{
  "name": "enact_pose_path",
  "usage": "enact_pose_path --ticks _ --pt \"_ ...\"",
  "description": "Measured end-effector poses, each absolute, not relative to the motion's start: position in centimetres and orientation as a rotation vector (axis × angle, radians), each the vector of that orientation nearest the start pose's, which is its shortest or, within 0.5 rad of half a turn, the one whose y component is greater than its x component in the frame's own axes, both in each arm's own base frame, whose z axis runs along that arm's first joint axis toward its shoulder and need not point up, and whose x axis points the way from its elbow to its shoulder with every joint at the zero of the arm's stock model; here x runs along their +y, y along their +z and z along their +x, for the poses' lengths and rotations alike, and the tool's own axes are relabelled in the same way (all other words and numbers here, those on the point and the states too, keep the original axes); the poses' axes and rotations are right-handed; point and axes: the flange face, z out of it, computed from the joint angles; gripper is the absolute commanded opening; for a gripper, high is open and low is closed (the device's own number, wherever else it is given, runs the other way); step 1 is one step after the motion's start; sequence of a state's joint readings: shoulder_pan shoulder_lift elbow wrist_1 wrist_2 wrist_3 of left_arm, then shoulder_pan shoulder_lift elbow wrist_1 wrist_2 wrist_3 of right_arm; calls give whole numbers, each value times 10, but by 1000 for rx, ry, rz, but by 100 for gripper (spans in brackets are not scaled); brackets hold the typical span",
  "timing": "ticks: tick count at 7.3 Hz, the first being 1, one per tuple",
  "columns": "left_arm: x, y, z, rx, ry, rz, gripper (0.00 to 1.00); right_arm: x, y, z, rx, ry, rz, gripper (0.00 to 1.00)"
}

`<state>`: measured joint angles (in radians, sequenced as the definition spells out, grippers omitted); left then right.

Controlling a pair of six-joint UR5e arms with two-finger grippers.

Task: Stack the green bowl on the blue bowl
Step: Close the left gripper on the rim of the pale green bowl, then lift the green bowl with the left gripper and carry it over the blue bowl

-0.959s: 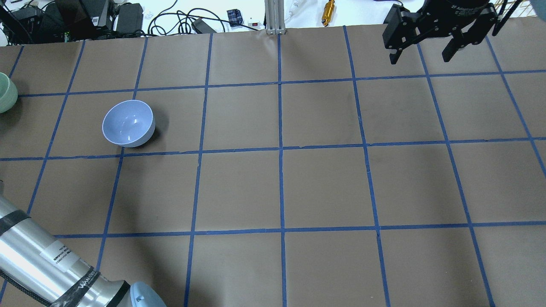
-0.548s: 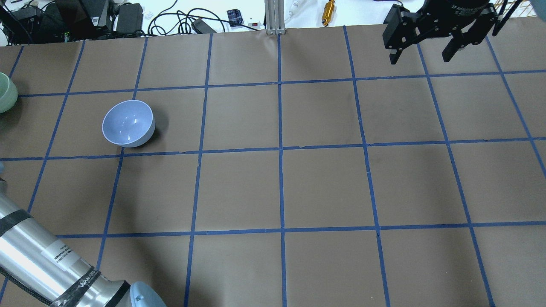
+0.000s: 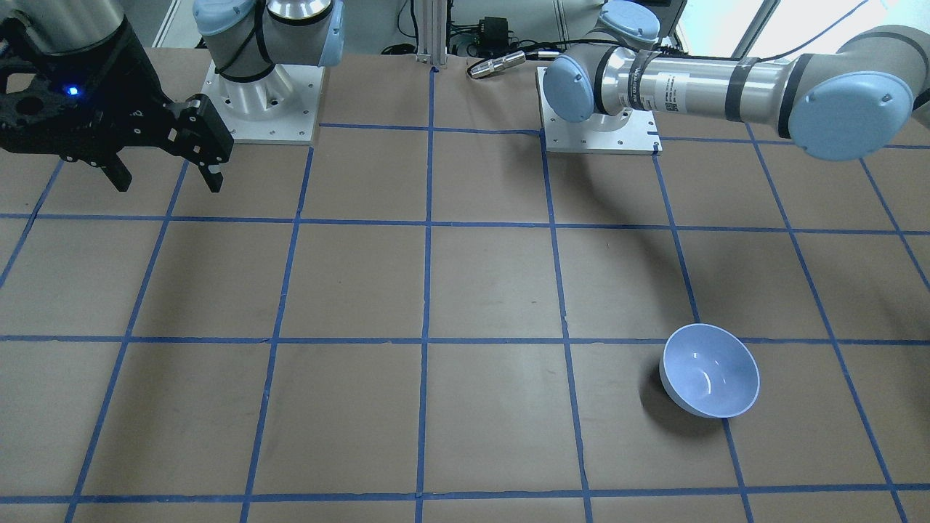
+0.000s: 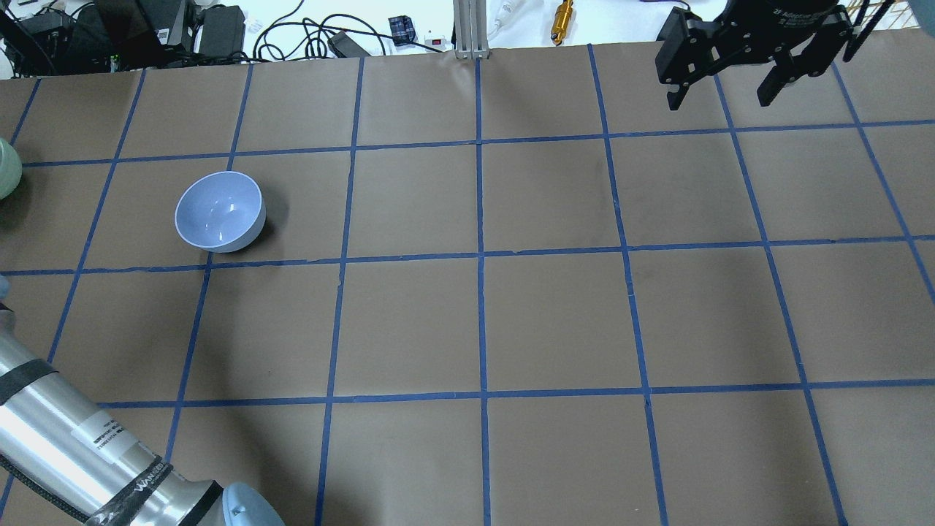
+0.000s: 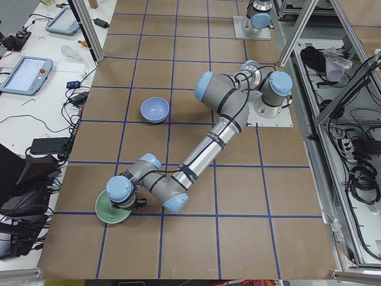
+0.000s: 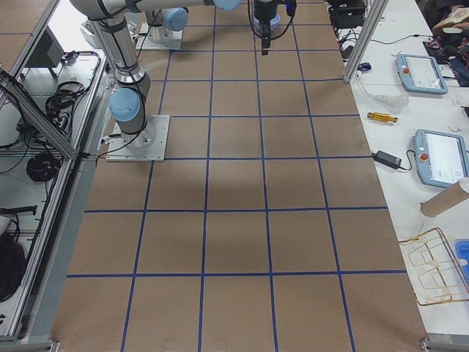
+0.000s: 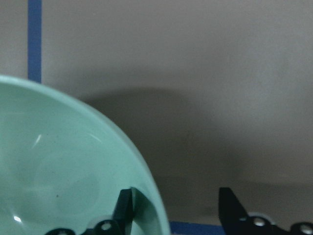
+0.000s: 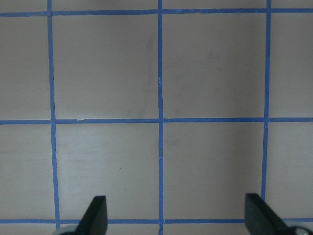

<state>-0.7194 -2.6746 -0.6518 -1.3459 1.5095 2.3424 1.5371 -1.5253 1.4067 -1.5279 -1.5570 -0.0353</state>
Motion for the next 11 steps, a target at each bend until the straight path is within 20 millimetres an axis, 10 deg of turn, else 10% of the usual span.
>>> enact_pose_path --ticks 7,11 --pt "-676 246 550 2240 -87 2090 0 -520 542 117 3128 -120 -2 100" --pt "-665 322 459 2320 -70 2108 0 -520 542 117 3127 -120 -1 100"
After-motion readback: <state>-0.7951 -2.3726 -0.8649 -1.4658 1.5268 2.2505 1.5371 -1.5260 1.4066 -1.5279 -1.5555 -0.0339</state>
